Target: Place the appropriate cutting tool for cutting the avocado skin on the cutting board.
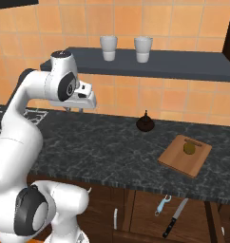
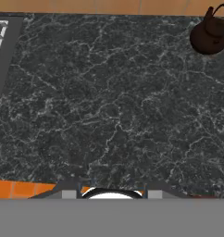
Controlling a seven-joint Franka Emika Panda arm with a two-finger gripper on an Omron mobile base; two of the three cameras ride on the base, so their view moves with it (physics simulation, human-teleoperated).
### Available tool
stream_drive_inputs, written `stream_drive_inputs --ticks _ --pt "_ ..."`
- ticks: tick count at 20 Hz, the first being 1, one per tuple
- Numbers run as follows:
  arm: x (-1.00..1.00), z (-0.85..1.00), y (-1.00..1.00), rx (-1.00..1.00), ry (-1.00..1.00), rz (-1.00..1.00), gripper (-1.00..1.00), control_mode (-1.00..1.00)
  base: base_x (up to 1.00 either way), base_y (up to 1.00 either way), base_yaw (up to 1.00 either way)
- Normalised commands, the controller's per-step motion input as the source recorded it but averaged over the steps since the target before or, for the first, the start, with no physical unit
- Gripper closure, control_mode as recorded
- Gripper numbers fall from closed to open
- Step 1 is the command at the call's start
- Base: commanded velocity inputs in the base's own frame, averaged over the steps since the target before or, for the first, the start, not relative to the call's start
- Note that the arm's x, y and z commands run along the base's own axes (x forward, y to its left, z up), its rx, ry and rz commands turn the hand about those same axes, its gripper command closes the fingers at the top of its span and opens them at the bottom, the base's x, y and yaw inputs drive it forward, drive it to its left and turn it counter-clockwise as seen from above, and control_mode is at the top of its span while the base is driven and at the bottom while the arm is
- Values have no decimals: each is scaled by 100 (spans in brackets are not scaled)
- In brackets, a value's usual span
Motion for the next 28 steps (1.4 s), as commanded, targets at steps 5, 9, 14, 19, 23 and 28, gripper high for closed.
stream_drive_inputs --ticks 5,9,14,19,23,28 --pt "-68 -12 -36 2 -5 -6 -100 -100 0 0 0" --pt "-97 -41 -100 16 6 -23 -100 -100 0 0 0" --pt "-68 -46 -100 10 25 -29 -100 -100 0 0 0" --pt "-66 -52 -100 2 21 -29 -100 -100 0 0 0" --pt "-26 -54 -100 0 14 -21 -100 -100 0 0 0" --pt "0 -49 -83 4 1 -5 -100 -100 0 0 0"
